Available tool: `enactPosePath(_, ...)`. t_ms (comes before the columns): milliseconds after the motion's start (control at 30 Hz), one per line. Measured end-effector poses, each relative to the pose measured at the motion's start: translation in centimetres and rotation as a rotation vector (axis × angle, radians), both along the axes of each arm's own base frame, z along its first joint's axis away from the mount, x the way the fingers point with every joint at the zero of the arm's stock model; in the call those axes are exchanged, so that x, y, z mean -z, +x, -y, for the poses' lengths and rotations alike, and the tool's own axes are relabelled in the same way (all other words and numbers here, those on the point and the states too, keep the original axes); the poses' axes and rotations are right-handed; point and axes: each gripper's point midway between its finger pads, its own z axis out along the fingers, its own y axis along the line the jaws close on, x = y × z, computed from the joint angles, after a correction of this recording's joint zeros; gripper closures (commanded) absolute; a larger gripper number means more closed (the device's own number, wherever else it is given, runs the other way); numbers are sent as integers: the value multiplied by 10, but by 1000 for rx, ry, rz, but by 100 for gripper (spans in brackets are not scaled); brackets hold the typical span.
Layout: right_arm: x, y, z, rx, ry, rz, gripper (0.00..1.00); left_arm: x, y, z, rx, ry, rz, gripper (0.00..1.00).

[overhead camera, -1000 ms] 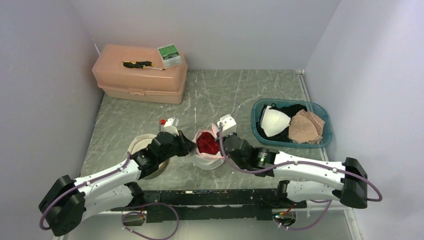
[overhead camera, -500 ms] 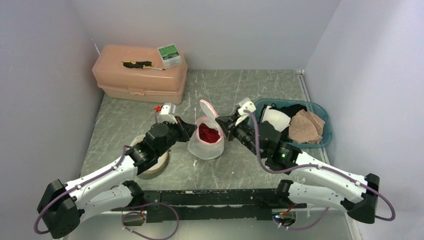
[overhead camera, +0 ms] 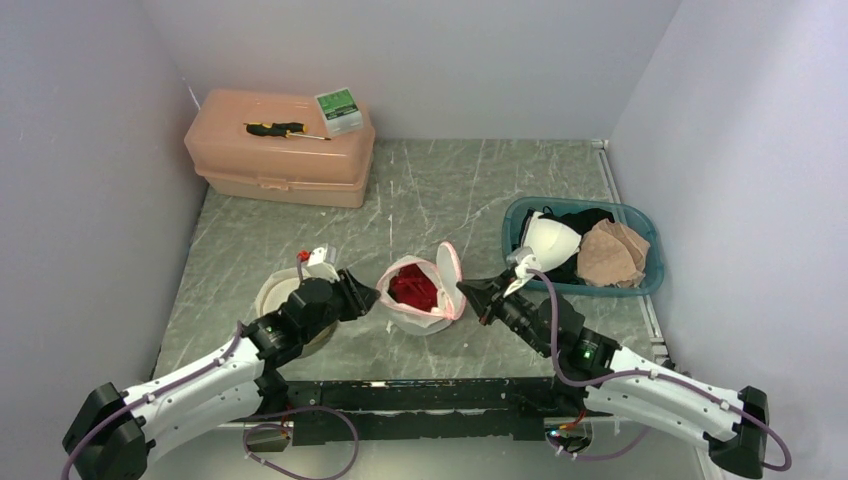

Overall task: Unzip the laundry bag and remove the bra
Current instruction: Open the laundry bag at the center of the board.

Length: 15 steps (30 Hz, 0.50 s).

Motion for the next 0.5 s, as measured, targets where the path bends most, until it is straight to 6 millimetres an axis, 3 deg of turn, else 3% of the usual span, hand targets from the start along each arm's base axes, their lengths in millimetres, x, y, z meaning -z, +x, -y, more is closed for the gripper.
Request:
enactPosePath(100, 20, -5, 7, 3, 11, -42, 100, 10, -8, -2, 11, 17, -54, 30)
enactPosePath(233, 24, -10, 11, -2, 28, -67, 100, 13, -14, -5, 20, 62, -105, 21)
enactPosePath(300, 23, -12, 13, -4, 35, -66, 100, 3, -13, -5, 23, 70, -101, 20)
enactPosePath(500, 31, -17, 12, -29, 10, -87, 100, -53, 9, 8, 87, 165, 27, 18)
